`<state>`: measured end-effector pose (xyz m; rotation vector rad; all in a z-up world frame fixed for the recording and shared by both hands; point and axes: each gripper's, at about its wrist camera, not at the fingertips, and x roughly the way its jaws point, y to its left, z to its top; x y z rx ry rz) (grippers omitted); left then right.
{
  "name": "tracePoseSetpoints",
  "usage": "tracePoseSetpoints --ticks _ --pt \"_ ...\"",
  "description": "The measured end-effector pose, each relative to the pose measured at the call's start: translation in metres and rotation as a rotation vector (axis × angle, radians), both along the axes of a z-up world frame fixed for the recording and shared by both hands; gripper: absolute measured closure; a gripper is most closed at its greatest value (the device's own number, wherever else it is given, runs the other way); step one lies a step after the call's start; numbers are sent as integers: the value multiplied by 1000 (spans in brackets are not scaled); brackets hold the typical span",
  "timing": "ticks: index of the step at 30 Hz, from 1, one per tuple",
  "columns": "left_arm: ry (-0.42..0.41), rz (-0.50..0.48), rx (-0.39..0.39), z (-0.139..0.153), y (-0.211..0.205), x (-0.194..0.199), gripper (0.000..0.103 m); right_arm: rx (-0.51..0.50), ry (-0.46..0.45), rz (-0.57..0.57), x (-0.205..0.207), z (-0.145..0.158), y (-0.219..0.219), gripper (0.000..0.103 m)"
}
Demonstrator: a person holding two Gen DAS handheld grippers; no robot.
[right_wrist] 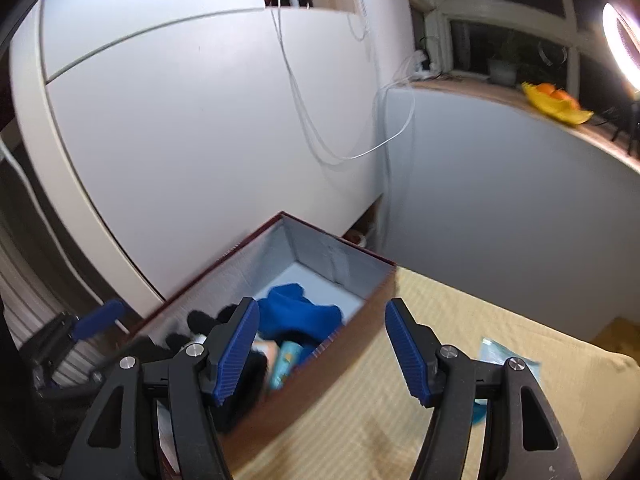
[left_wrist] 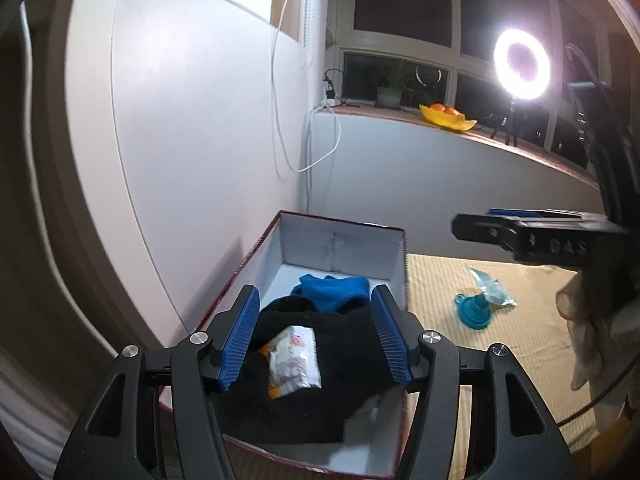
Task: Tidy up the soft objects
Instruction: 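Lower the packet and tube into the shoebox and open both tools, then move the left tool to the plastic-wrapped packet and close on it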
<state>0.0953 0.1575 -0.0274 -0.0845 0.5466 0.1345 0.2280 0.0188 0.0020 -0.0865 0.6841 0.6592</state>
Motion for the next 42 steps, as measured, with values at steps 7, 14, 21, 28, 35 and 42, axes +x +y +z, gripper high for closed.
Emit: tracePoseSetpoints --ticks 7,14,21,28,35,42 --pt "-33 -50 -13 9 -33 -26 46 -51 -121 -75 -58 13 -52 41" --pt "-64 -128 -2 23 -79 -51 46 -77 -188 -160 -109 22 -107 41" --pt "-69 -174 49 36 -133 -51 46 -47 -213 -209 -138 20 -168 34" --pt "-72 -213 84 44 -190 -34 45 -36 -223 -243 -141 19 -227 34" --pt "-11 -240 11 34 -207 12 40 -3 -147 -243 -124 7 -281 33" --pt "143 -250 -98 2 -201 85 40 123 52 -233 -78 -25 -318 33"
